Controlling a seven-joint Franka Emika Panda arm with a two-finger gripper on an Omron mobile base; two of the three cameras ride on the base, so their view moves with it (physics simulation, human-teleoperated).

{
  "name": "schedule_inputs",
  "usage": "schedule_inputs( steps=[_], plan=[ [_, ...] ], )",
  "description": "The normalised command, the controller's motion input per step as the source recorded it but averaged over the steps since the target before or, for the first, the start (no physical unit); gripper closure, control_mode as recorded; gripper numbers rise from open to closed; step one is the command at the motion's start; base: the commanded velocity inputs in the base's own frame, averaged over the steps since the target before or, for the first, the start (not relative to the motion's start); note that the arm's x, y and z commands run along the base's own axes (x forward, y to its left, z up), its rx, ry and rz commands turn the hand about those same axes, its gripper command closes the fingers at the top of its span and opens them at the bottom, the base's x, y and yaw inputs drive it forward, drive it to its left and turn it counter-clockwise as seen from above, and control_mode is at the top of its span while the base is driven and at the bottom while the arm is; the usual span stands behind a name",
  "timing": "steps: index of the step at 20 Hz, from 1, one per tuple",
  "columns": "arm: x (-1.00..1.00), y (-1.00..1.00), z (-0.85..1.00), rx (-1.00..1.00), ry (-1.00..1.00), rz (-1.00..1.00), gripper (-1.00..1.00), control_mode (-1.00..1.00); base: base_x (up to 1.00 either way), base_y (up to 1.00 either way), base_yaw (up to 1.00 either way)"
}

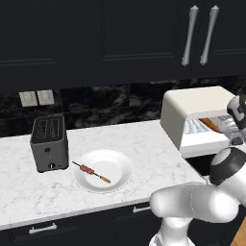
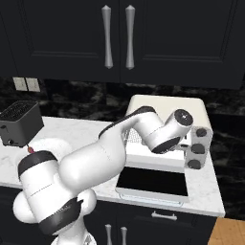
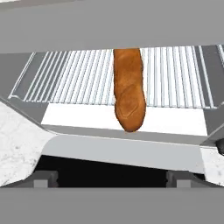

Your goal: Pick up the kebab skewer and baguette bread, and place them inside the toaster oven. Close the toaster oven door and start by setting the timer.

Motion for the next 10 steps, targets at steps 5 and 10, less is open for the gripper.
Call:
schedule_inputs(
  steps=[5,10],
  plan=[
    [-0.55,0.89,0.10,-0.02,0.27,0.00,-1.00,-1.00,0.00,0.00,0.00],
    [-0.46,0.92,0.22,-0.01,0.19,0.02,-1.00,-1.00,0.00,0.00,0.00]
  ],
)
